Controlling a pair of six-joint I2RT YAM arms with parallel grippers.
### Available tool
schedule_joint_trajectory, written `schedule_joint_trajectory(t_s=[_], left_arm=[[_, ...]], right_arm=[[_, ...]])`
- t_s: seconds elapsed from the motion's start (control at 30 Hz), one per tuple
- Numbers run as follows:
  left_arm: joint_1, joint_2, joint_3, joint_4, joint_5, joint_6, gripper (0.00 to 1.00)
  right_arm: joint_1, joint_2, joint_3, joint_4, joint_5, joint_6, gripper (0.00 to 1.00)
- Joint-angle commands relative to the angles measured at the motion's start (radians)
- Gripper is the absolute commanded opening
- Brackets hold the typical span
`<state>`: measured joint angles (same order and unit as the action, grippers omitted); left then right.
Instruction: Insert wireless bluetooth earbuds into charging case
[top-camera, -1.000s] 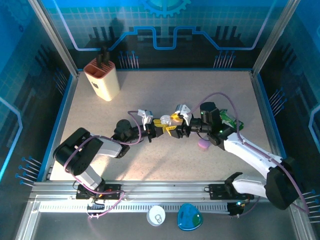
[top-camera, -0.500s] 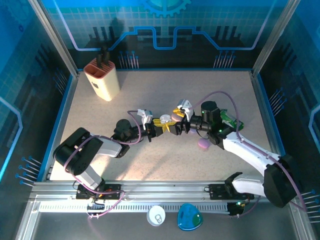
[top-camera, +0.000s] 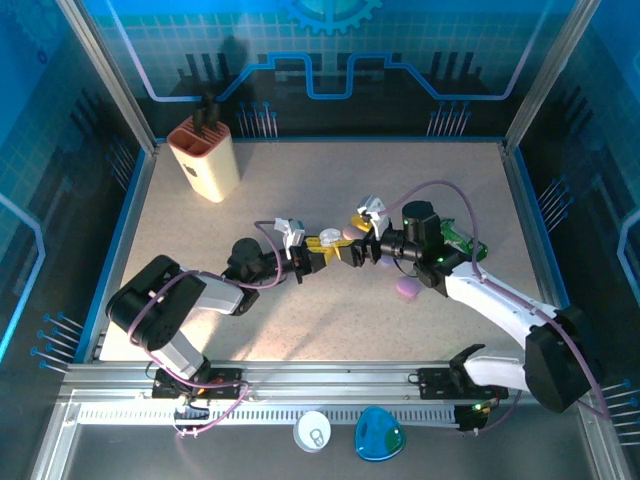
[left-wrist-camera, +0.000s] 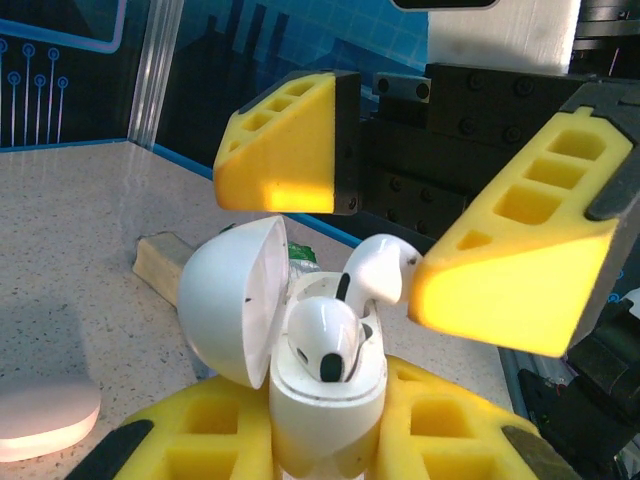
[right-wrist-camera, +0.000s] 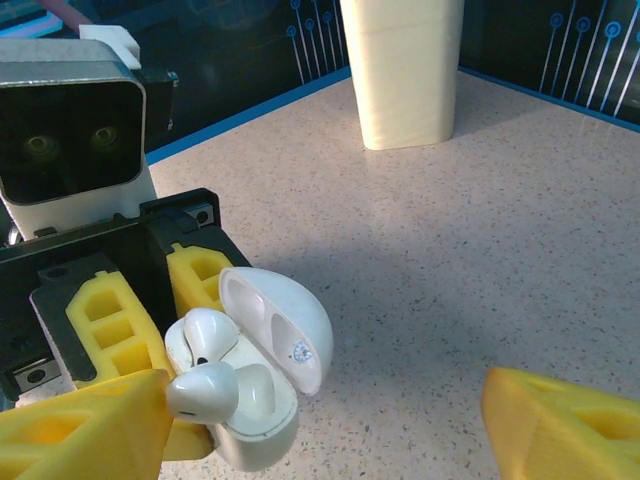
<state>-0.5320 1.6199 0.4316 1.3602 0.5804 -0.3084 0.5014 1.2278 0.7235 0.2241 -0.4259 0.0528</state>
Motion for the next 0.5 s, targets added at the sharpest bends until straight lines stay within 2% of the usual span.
schedule_joint_trajectory(t_s=[0.0, 0.47], left_arm=[[0.004, -0.022, 0.019, 0.042, 0.004, 0.015, 0.1], [0.007, -0.043, 0.001, 0.042, 0.004, 0.025, 0.11]], right_arm=[[-0.021, -0.028, -0.01, -0.008, 0.006, 0.002, 0.81], [-0.049, -0.048, 0.016, -0.056, -0.007, -0.027, 0.81]])
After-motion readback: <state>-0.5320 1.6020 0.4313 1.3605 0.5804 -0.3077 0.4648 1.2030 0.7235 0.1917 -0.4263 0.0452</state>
